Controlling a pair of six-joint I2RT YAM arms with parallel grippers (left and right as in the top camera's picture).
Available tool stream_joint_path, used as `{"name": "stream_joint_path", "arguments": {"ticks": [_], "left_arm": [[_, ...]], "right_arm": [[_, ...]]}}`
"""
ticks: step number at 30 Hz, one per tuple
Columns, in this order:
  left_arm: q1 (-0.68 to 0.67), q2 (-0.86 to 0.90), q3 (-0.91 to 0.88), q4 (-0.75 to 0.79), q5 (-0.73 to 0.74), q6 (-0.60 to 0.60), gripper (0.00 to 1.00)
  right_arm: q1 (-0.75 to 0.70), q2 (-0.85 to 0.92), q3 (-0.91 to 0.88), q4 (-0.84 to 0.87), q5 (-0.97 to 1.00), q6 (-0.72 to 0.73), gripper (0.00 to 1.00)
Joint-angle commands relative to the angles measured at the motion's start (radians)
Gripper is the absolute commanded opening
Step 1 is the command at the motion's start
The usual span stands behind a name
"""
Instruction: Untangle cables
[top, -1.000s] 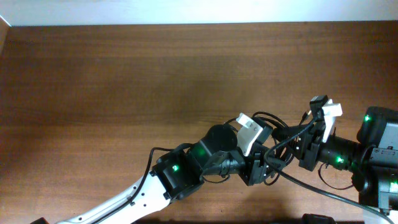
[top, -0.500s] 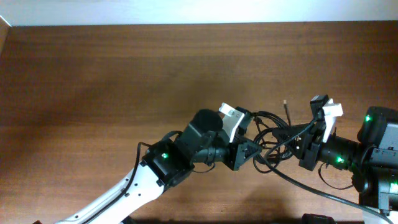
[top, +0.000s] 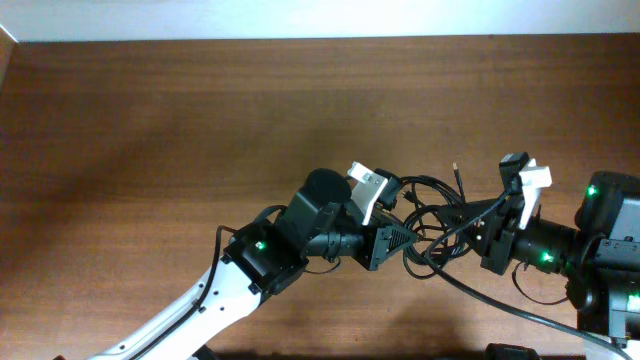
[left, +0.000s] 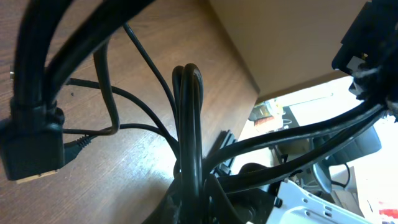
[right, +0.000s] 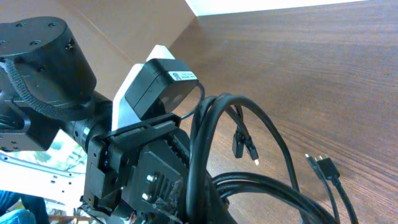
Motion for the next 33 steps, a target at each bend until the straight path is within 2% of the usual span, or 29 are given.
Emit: {"name": "stream_joint_path", "arguments": {"ticks": [1,3,5,11,14,16,18,22,25,26,29,31,33], "left_arm": [[0.015,0.005,0.007,0.021,0.082,0.057,0.0],[0.015,0.005,0.007,0.097,0.255,0.165,0.0],[0.015,0.005,0.007,0.164,0.363,0.211,0.0],[0.067,0.005,0.007,0.169,0.363,0.2,0.0],[0.129,0.005,0.007,0.078,0.254,0.123,0.0],[0.18,0.005,0.007,-0.084,0.099,0.056,0.0],[0.214,0.005,0.007,-0.167,0.089,0.058,0.0],[0.23,0.005,0.007,-0.229,0.034,0.068,0.0],[0.23,0.005,0.007,-0.266,0.013,0.14,0.0],[0.23,0.005,0.007,-0.296,-0.025,0.151,0.0],[0.23,0.005,0.007,-0.478,-0.283,0.152,0.0],[0.23,0.005,0.007,-0.568,-0.399,0.151,0.0],[0.23,0.005,0.007,-0.608,-0.454,0.151,0.0]], "right_arm": [[0.0,-0.019,0.016,0.0,-0.04,-0.011,0.04],[0.0,-0.019,0.016,0.0,-0.04,-0.011,0.04],[0.0,-0.019,0.016,0.0,-0.04,-0.011,0.04],[0.0,-0.019,0.016,-0.001,-0.04,-0.011,0.04],[0.0,-0.019,0.016,-0.001,-0.04,-0.01,0.04],[0.0,-0.019,0.016,-0.001,-0.04,-0.01,0.04],[0.0,-0.019,0.016,-0.001,-0.04,-0.01,0.04],[0.0,-0.019,0.016,-0.001,-0.04,-0.006,0.04],[0.0,-0.019,0.016,-0.001,-0.04,-0.006,0.04],[0.0,-0.019,0.016,-0.001,-0.04,-0.006,0.04],[0.0,-0.019,0.016,-0.002,-0.04,-0.006,0.04],[0.0,-0.019,0.016,-0.001,-0.04,-0.006,0.04],[0.0,-0.019,0.016,-0.001,-0.04,-0.006,0.04]]}}
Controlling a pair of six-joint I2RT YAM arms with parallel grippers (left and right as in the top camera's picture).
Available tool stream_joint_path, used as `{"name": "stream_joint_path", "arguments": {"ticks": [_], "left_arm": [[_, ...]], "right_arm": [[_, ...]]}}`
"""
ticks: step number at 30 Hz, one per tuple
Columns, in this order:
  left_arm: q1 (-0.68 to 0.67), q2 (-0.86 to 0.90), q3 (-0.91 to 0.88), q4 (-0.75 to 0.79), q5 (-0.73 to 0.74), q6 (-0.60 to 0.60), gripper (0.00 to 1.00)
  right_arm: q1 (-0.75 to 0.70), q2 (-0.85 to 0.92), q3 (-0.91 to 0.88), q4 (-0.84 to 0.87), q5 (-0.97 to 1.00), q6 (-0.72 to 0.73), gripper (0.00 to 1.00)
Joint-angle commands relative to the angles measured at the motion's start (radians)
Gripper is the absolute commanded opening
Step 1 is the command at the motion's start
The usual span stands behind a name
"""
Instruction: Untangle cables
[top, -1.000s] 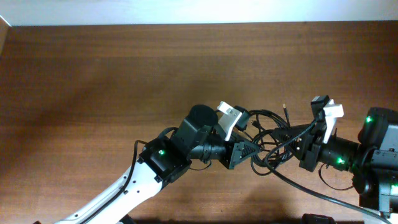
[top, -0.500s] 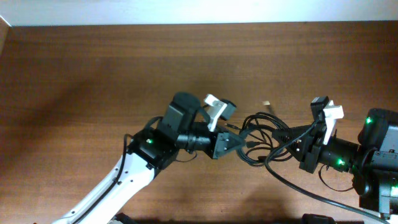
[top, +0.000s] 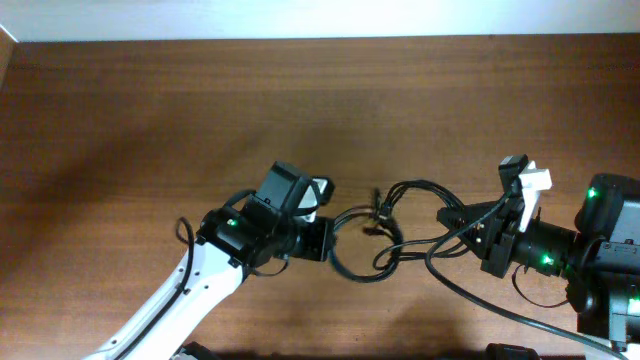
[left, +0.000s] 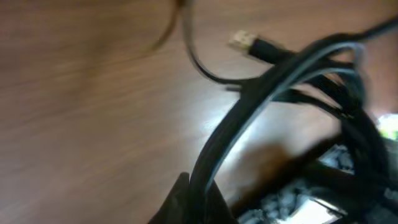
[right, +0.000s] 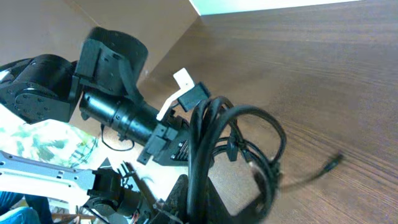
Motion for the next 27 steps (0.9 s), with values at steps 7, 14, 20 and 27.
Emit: {"name": "stream_joint_path", "arguments": {"ticks": [7,14,20,27], "left_arm": [[0.015,-0.006,-0.004,-0.085,-0.356,-0.045,0.0],[0.014,-0.037,-0.003,-0.058,-0.299,-0.041,0.0],[0.028,-0.212,-0.003,-0.022,-0.265,-0.02,0.0],[0.029,-0.405,-0.003,0.09,-0.226,0.056,0.0]], "right_arm": [[0.0,-0.01,0.015,0.005,-0.032,0.0,0.04],[-0.001,-0.01,0.015,0.0,0.05,0.049,0.04],[-0.001,-0.01,0.015,0.003,0.462,0.418,0.04],[-0.001,-0.009,0.015,-0.081,0.658,0.505,0.16]]}}
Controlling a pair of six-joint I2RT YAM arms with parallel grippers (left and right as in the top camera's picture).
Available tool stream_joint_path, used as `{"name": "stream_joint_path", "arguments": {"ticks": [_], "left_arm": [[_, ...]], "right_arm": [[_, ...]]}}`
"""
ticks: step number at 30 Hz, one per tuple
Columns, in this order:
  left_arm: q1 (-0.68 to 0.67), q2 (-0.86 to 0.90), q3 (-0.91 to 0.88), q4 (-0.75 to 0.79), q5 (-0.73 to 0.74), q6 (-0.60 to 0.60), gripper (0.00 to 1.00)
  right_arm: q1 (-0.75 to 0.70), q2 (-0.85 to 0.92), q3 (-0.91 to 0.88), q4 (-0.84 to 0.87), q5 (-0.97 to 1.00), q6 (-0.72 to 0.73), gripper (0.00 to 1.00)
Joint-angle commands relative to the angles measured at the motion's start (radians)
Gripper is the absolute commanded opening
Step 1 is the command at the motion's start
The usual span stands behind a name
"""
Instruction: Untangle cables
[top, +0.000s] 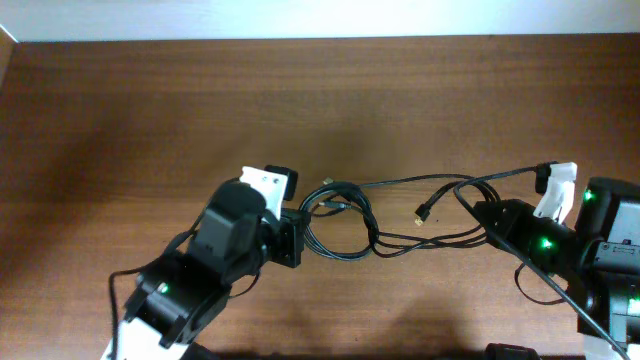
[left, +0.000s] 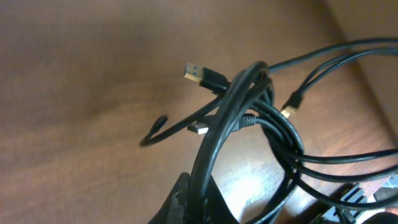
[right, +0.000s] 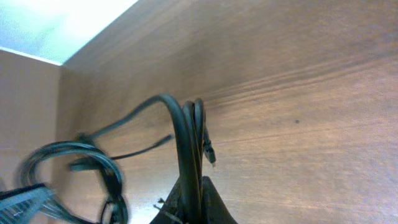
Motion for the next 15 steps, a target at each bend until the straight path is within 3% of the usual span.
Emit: {"name": "stream_joint_path", "arguments": {"ticks": [1,2,3,4,15], "left_arm": [[0.011,-0.082,-0.001,0.062,-0.025,0.038,0.0],[0.011,-0.093,-0.001,0.082,-0.024,0.038,0.0],[0.011,-0.098,-0.001,0.095,-0.023,0.038,0.0],[0.011,-0.098,-0.001,0.1,-0.012,0.038,0.0],[0.011,-0.09,-0.001,0.157,0.206,0.058,0.0]], "right_arm": [[-0.002,-0.009,0.015,-0.015,0.096,-0.005,0.4],[-0.002,-0.009,0.015,-0.021,0.087,-0.032,0.61],[-0.002,-0.009,0.015,-0.024,0.062,-0.077,0.74],[-0.002,-0.009,0.015,-0.025,0.042,-0.103,0.81],[0.0,-0.009,0.015,-0.025,-0.501,-0.578,0.85]]}}
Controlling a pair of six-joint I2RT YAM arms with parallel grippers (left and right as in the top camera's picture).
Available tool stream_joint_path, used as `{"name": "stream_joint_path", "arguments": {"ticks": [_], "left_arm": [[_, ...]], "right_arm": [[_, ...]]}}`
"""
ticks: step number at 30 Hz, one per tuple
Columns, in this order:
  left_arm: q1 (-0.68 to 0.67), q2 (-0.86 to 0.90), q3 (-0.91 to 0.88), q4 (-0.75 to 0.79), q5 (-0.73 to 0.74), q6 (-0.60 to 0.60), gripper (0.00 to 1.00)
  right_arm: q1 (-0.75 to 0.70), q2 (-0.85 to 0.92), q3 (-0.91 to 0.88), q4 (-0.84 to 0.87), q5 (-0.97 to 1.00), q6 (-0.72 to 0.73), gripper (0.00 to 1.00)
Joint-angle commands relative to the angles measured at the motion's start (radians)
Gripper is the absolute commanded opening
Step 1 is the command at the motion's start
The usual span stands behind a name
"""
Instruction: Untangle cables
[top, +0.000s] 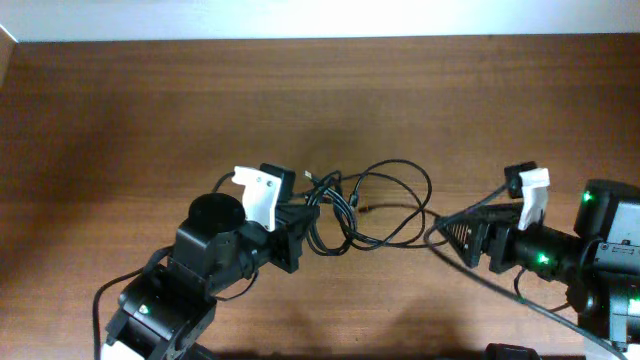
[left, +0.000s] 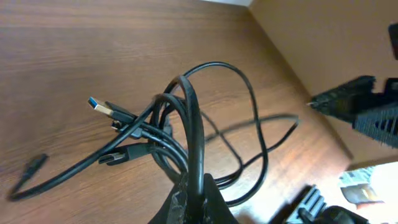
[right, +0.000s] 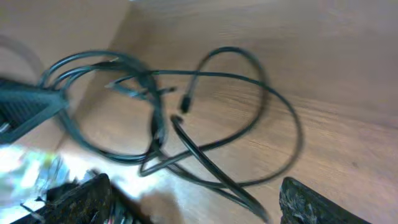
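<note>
A tangle of thin black cables (top: 375, 205) lies in loose loops on the brown wooden table (top: 150, 120), just right of centre. My left gripper (top: 300, 222) is shut on one thick loop of it, which rises from between the jaws in the left wrist view (left: 200, 190). A USB plug with a blue insert (left: 102, 107) sticks out to the left. My right gripper (top: 458, 238) stands open at the tangle's right end, its fingers wide apart in the right wrist view (right: 193, 190). The cable loops (right: 205, 118) lie on the table ahead of it, unheld.
A pale wall strip (top: 320, 18) borders the table's far edge. A long black lead (top: 500, 295) runs from the right arm toward the lower right corner. Bare wood covers the left and far parts of the table.
My right gripper was shut on a bundle of strands pulled taut; now it is open and holds nothing. The cables have slackened into loops nearer my left gripper, which still holds its loop.
Both grippers were shut on the tangle close together at centre right. Then my left gripper was further left, with the cables drawn out between the two. Then the strands stretched across the table. Now the right has let go and the cables lie slack.
</note>
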Motion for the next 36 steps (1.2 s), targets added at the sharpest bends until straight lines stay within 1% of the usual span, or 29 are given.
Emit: {"name": "stream_joint_path", "arguments": {"ticks": [1,3,5,7,9,11,14,17,22,24,25,26,28,30,33,36], "left_arm": [[0.004,0.003,0.001,0.04,0.107,0.055,0.0],[0.004,0.035,0.001,0.072,0.159,0.062,0.0],[0.004,0.09,0.001,0.111,0.229,0.065,0.0],[-0.006,0.129,0.001,0.173,0.306,0.069,0.0],[-0.041,0.152,0.001,0.252,0.357,0.1,0.0],[-0.101,0.159,0.001,0.299,0.364,0.138,0.0],[-0.145,0.159,0.001,0.311,0.364,0.14,0.0],[-0.154,0.159,0.001,0.311,0.364,0.14,0.0],[-0.154,0.159,0.001,0.379,0.364,0.14,0.0],[-0.154,0.159,0.001,0.431,0.364,0.139,0.0],[-0.154,0.159,0.001,0.454,0.371,0.135,0.0],[-0.154,0.159,0.001,0.465,0.381,0.135,0.0],[-0.154,0.159,0.001,0.469,0.391,0.128,0.0],[-0.154,0.159,0.001,0.468,0.409,0.128,0.0],[-0.154,0.159,0.001,0.468,0.409,0.128,0.0],[-0.154,0.159,0.001,0.468,0.409,0.128,0.0]], "right_arm": [[0.008,-0.009,0.015,0.0,-0.193,-0.165,0.85],[0.044,-0.01,0.015,0.001,-0.224,-0.197,0.86],[0.109,-0.01,0.015,0.002,-0.216,-0.241,0.86],[0.147,-0.01,0.015,0.006,-0.176,-0.24,0.85],[0.171,-0.008,0.015,0.005,-0.105,-0.235,0.85],[0.175,-0.008,0.015,0.005,-0.031,-0.235,0.85],[0.175,-0.008,0.015,0.005,0.065,-0.228,0.84],[0.175,-0.008,0.014,0.004,0.076,-0.228,0.79],[0.175,-0.008,0.014,-0.019,0.094,-0.228,0.78],[0.175,-0.008,0.014,-0.04,0.094,-0.228,0.74],[0.175,-0.008,0.014,-0.044,0.094,-0.228,0.67],[0.175,-0.008,0.014,-0.043,0.094,-0.228,0.66],[0.175,-0.008,0.014,-0.043,0.094,-0.228,0.62],[0.175,-0.008,0.014,-0.043,0.094,-0.228,0.51],[0.175,-0.008,0.014,-0.043,0.094,-0.228,0.41],[0.175,-0.008,0.014,-0.043,0.094,-0.228,0.35]]}}
